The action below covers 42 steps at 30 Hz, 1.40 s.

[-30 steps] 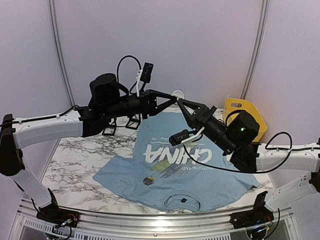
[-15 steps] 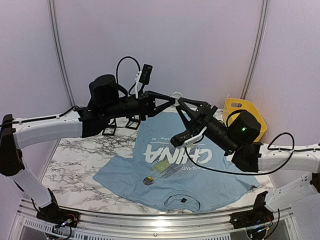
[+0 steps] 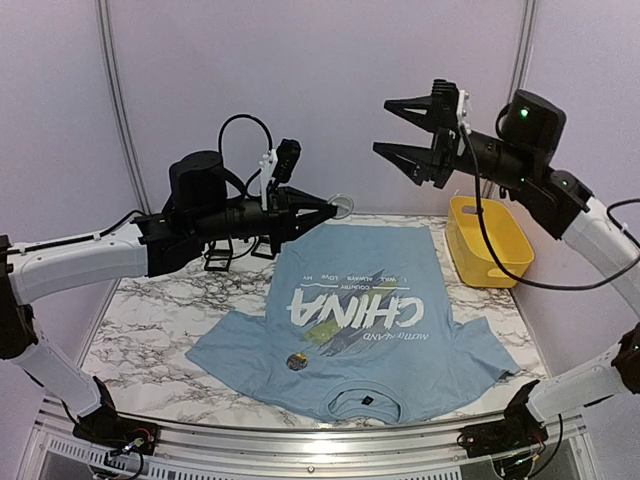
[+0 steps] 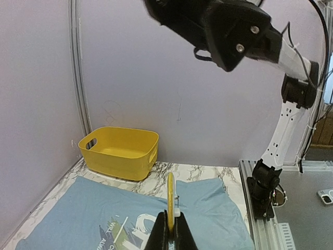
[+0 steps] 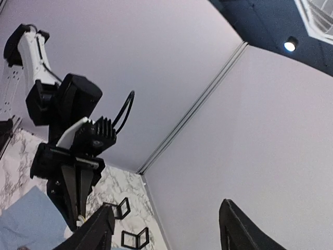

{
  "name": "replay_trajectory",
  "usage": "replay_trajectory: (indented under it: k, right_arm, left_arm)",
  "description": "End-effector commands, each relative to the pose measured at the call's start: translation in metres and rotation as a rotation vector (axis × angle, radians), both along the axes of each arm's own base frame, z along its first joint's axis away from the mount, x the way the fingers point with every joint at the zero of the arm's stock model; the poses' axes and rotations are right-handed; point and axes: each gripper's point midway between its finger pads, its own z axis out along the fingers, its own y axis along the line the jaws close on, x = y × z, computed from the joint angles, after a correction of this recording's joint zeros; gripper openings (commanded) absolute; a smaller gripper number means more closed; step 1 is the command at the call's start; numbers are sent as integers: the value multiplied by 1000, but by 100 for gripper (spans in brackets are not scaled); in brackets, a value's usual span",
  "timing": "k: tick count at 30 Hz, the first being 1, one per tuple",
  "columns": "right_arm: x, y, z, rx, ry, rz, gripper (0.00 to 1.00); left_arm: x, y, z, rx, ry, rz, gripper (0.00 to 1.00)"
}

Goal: Pin the brooch onto the clothing

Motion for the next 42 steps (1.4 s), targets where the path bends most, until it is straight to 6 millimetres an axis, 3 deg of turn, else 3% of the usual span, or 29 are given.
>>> replay_trajectory:
  k: [1, 4, 9, 13, 17, 22, 37, 42]
  right_arm:
    - [0, 16, -77, -169, 646, 228, 56]
    - [8, 21, -96, -210, 713, 227, 43]
    - [-4, 25, -108, -256, 748, 326, 34]
    - [-14, 25, -115, -282, 758, 390, 30]
    - [-11, 27, -128, -306, 791, 376, 26]
    - [-11, 34, -139, -323, 810, 363, 27]
    - [0, 46, -158, -350, 814, 271, 19]
    - [4, 47, -162, -358, 823, 248, 6]
  left_arm:
    - [-11, 4, -10, 117, -124, -2, 0]
    - [-12, 2, -17, 184, -148, 4, 0]
    - [-14, -1, -25, 228, -141, -5, 0]
    - [-12, 0, -25, 230, -141, 11, 0]
    - [-12, 0, -25, 230, -139, 10, 0]
    - [-12, -1, -25, 229, -136, 11, 0]
    - [-14, -2, -23, 225, -139, 5, 0]
    - [-14, -3, -24, 224, -135, -4, 0]
